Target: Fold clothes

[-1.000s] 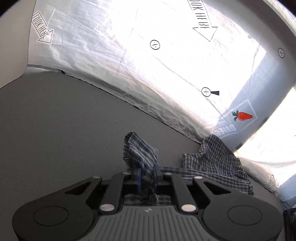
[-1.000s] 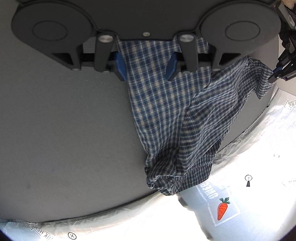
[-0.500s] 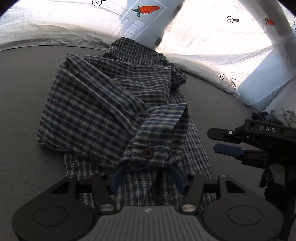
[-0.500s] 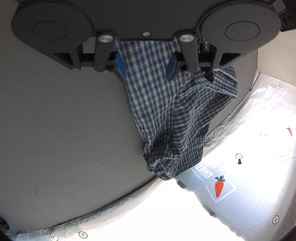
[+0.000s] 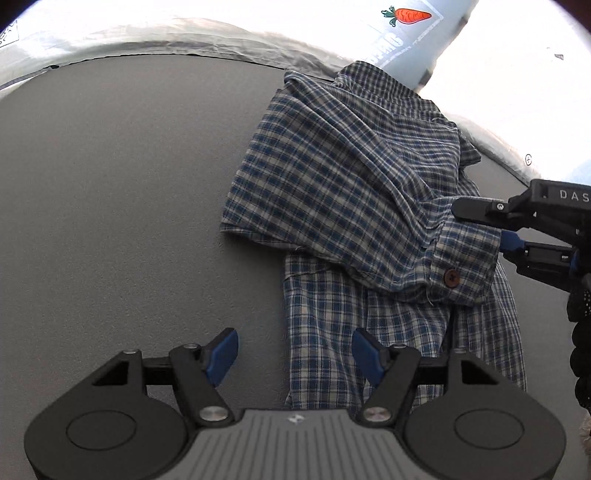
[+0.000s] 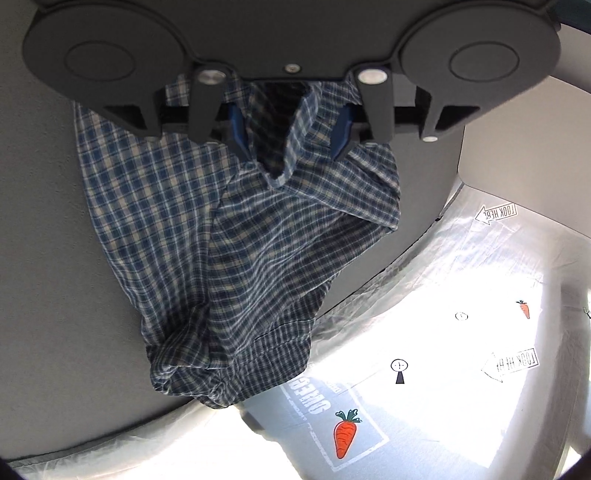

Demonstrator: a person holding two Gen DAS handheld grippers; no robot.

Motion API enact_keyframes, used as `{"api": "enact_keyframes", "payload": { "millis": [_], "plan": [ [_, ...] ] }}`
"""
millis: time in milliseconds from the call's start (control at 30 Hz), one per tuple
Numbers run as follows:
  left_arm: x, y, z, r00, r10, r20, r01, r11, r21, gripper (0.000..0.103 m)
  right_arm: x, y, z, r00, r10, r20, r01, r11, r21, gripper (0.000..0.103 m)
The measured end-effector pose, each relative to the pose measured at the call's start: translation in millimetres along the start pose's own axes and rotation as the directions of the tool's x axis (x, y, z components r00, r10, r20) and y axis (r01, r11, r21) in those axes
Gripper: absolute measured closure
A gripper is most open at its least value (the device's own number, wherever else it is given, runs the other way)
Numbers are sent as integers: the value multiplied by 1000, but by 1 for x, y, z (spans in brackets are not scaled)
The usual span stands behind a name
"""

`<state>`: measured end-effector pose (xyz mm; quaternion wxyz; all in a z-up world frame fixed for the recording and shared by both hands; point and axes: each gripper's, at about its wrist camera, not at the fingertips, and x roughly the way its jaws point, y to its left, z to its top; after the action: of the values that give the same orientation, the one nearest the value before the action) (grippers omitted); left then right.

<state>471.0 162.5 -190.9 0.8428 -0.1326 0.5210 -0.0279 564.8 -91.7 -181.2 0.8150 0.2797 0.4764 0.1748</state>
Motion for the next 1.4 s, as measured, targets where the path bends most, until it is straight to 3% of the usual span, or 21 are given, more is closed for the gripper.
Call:
{"api": "enact_keyframes", "payload": {
  "millis": [100, 167, 300, 600, 900, 1133, 1233, 1333, 1400],
  "plan": [
    [-5, -2, -6, 1000, 3, -1, -3, 1000, -13, 34, -10, -5, -8, 999, 4, 33, -6, 998, 61, 99],
    [-10, -5, -12, 1000, 12, 1, -12, 1000, -14, 34, -22, -12, -17, 998, 19, 62, -28, 989, 145, 99],
    [-26, -15, -28, 1000, 13, 14, -13, 1000, -8, 34, -51, -13, -44, 996, 11, 86, -28, 981, 193, 100],
    [-66, -51, -95, 999, 28, 37, -29, 999, 30, 34, -99, -49, -137, 999, 41, -1, -36, 898, 439, 100],
    [-94, -57, -169, 997, 53, 62, -53, 999, -6, 34, -136, -68, -208, 993, 118, -20, -87, 829, 552, 100],
    [-111, -47, -196, 998, 50, 44, -49, 998, -26, 34, -161, -78, -246, 979, 200, 24, -163, 716, 679, 100],
    [-124, -43, -199, 999, 30, 44, -29, 999, -20, 34, -174, -82, -266, 970, 235, 57, -196, 625, 755, 100],
    [-131, -43, -200, 998, 20, 56, -20, 1000, 2, 30, -184, -85, -278, 974, 214, 69, -189, 611, 769, 100],
    [-130, -45, -202, 998, 40, 49, -42, 999, 30, 29, -185, -87, -284, 987, 153, 53, -139, 627, 767, 98]
  ]
}}
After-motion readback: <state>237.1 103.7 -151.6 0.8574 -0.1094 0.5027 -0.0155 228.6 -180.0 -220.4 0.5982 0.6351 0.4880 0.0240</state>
